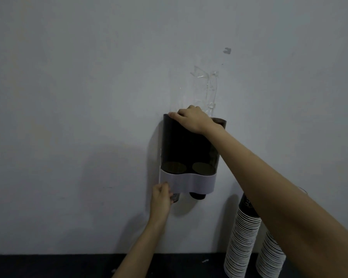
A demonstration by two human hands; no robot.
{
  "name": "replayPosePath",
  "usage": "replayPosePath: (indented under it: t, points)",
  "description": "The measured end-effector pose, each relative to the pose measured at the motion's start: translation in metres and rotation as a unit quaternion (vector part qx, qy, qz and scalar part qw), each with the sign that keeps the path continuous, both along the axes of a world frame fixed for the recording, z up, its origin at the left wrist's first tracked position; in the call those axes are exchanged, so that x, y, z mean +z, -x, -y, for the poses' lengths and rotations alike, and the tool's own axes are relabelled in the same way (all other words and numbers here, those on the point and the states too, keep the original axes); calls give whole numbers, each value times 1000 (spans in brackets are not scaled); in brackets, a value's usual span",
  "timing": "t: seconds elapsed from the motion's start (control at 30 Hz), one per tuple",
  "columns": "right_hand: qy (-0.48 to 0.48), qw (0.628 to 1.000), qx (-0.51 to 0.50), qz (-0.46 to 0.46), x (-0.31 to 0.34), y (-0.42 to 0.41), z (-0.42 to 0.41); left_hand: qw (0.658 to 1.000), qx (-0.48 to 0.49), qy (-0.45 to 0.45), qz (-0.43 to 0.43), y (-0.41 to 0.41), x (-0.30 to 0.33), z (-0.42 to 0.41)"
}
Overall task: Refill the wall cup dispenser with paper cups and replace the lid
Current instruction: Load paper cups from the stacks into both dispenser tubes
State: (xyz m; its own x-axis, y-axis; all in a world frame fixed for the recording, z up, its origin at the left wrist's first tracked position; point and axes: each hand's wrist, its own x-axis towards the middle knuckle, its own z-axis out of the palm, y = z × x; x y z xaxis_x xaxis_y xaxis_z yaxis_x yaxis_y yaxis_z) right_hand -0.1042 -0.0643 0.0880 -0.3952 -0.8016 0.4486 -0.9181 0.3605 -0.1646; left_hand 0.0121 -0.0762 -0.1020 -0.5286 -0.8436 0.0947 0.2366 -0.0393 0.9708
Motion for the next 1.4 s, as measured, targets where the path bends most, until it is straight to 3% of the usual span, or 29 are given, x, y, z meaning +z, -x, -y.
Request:
replayPosePath:
  t: [0.23, 0.3, 0.4, 0.5, 0.67, 0.77, 1.03, 1.13, 1.27, 1.3, 1.4]
  points:
    - [197, 975, 92, -44, -45, -7, -49, 998, -42, 9, 43, 19, -21, -20]
    - [291, 954, 70, -31, -85, 0, -83, 995, -67, 9, 77, 34, -37, -35]
    - [399, 909, -66, 100, -159, 22, -131, 979, -118, 43, 163, 60, -65, -56]
    - [337, 866, -251, 270, -223, 49, -162, 937, -164, 106, 290, 91, -97, -76]
    - [295, 877, -225, 305, -283, 84, -168, 882, -192, 248, 352, 141, -121, -93]
    - [303, 872, -190, 333, -296, 104, -163, 879, -203, 292, 319, 170, -119, -90]
    - [339, 878, -158, 299, -302, 123, -162, 916, -162, 292, 224, 187, -128, -98]
    - [359, 875, -143, 291, -280, 123, -164, 916, -171, 290, 216, 187, -126, -98]
    - [405, 862, -132, 276, -218, 125, -170, 887, -174, 317, 286, 182, -113, -98]
    - [399, 867, -135, 266, -202, 124, -174, 894, -157, 313, 280, 177, -105, -99]
    - [313, 907, -157, 233, -159, 115, -194, 938, -24, 325, 120, 158, -70, -102]
